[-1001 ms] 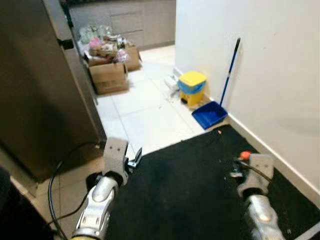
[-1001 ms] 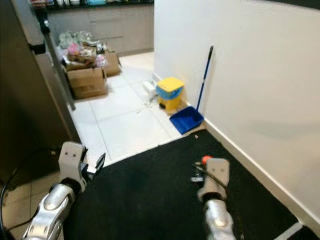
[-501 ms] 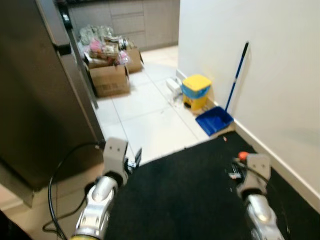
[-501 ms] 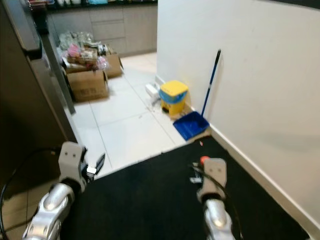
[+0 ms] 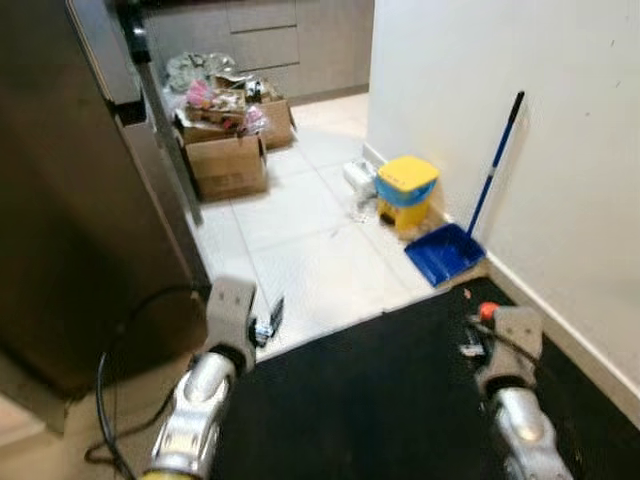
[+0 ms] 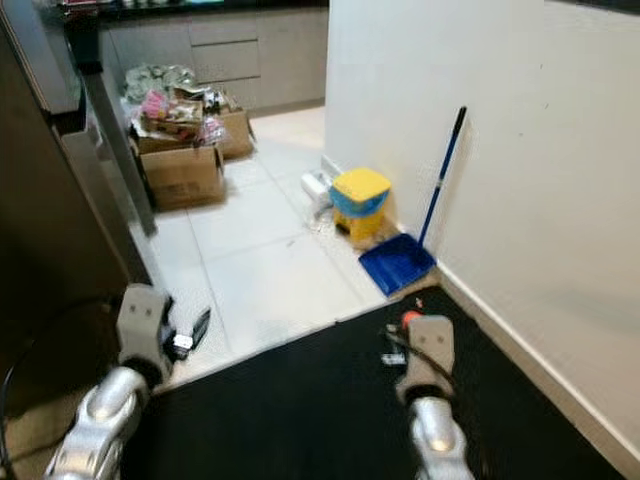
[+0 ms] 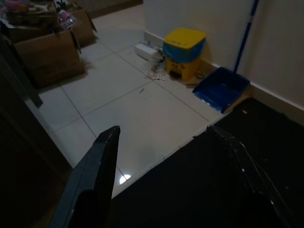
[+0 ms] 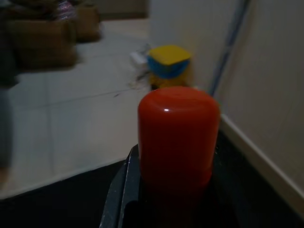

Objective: Restocking fridge

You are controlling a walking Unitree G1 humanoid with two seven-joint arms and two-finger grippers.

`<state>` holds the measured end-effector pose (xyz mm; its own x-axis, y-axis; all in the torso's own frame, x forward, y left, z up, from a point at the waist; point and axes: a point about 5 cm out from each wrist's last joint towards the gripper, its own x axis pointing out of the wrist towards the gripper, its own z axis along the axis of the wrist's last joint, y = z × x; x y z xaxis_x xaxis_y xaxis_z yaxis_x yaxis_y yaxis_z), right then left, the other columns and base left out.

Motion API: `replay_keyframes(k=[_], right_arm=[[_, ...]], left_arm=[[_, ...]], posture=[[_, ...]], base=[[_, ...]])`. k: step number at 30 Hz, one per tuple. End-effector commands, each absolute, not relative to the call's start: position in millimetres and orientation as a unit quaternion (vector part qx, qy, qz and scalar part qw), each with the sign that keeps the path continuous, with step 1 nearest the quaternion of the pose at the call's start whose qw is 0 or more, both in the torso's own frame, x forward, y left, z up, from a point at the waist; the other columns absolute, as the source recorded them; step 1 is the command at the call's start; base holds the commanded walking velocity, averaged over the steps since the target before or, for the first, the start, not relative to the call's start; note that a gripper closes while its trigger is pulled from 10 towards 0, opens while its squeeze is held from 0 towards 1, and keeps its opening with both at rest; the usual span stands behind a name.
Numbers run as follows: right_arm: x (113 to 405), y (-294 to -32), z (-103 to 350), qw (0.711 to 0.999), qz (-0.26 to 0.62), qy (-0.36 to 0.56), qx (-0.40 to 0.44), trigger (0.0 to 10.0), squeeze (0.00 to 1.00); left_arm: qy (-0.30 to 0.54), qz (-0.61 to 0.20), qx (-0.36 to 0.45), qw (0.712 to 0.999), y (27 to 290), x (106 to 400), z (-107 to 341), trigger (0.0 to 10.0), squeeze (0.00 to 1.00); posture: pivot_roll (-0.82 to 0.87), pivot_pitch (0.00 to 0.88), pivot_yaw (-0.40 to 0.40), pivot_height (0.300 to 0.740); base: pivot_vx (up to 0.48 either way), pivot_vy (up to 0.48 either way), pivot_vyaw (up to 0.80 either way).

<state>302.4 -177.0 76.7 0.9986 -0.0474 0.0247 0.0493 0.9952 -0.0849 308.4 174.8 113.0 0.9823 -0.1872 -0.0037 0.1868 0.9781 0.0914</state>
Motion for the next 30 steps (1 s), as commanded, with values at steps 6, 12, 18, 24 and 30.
replay_keyframes(k=[6, 12, 18, 24, 30], right_arm=[[299.6, -185.6, 74.8, 0.998, -0.035, -0.009, -0.045, 10.0, 0.00], [299.6, -185.0, 74.6, 0.998, -0.034, -0.010, -0.044, 10.0, 0.00], [298.4, -183.9, 73.5, 0.999, -0.032, -0.009, -0.043, 10.0, 0.00], [297.7, -184.2, 73.2, 0.999, -0.034, -0.010, -0.040, 10.0, 0.00], [297.5, -183.9, 73.2, 0.999, -0.034, -0.010, -0.037, 10.0, 0.00]], left_arm=[[0.007, -0.096, 0.050, 0.994, 175.0, 306.3, 108.5, 10.0, 0.00], [0.007, -0.096, 0.052, 0.994, 175.8, 306.4, 108.2, 10.0, 0.00], [0.007, -0.096, 0.052, 0.994, 176.8, 306.2, 108.3, 10.0, 0.00], [0.006, -0.096, 0.053, 0.994, 177.0, 306.5, 108.9, 10.0, 0.00], [0.005, -0.095, 0.053, 0.994, 177.2, 307.1, 109.9, 10.0, 0.00]], posture=[[-0.08, 0.120, 0.044, 0.740], [-0.08, 0.115, 0.044, 0.740], [-0.09, 0.112, 0.047, 0.740], [-0.09, 0.114, 0.048, 0.740], [-0.09, 0.117, 0.049, 0.740]], base=[[0.317, 0.000, 0.00], [0.310, 0.000, 0.00], [0.309, 0.000, 0.00], [0.309, 0.000, 0.00], [0.307, 0.000, 0.00]])
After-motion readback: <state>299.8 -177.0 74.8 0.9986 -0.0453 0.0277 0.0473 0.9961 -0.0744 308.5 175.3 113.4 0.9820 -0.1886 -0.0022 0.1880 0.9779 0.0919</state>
